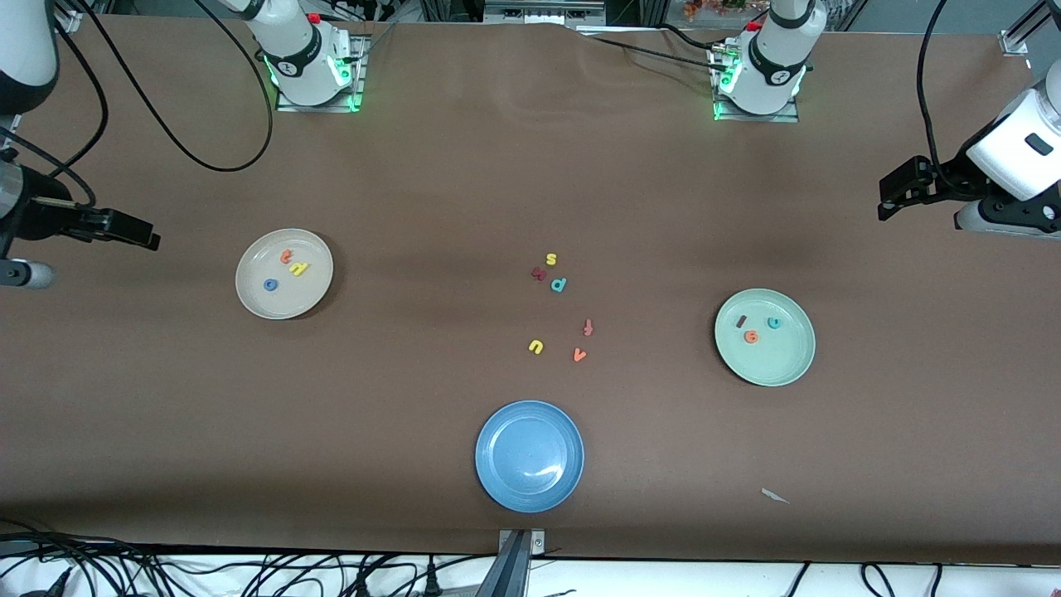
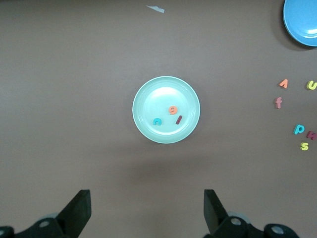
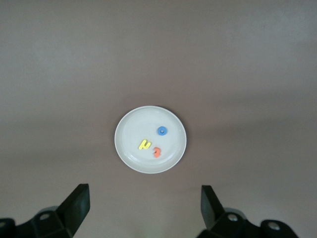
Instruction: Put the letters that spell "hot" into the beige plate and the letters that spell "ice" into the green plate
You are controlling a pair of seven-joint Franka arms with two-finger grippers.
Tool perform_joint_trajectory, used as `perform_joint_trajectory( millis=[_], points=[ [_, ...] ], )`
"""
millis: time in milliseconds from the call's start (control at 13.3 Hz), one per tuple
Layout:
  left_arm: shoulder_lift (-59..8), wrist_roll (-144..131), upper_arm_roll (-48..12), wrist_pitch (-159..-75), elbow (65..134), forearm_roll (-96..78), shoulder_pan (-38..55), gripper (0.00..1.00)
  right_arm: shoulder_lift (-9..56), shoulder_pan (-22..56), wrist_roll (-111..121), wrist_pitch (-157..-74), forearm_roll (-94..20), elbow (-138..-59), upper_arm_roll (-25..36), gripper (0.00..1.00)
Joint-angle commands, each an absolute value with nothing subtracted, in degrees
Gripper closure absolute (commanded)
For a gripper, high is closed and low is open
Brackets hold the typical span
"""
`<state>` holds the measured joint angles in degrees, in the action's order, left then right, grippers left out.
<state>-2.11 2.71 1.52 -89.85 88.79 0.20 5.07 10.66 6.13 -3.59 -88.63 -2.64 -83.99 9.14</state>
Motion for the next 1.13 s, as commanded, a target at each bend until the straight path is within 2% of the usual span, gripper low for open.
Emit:
perform_joint_trajectory(
  millis=[0, 225, 1051],
  points=[
    [-0.4, 3.1, 1.2, -89.4, 90.4, -1.2, 5.2, 0.00, 8.7, 2.9, -1.7, -89.2, -1.4, -84.5, 6.3, 0.01],
    [-0.4, 3.0, 1.1, -89.5, 90.4, -1.2, 5.4, 0.00, 8.7, -1.4, -1.8, -89.2, -1.2, -84.0, 1.6, 0.01],
    [-0.6, 3.1, 1.1, -89.4, 90.3, -0.6, 5.3, 0.00, 8.8, -1.0, -3.1, -88.6, -2.1, -83.8, 1.3, 0.01]
  ],
)
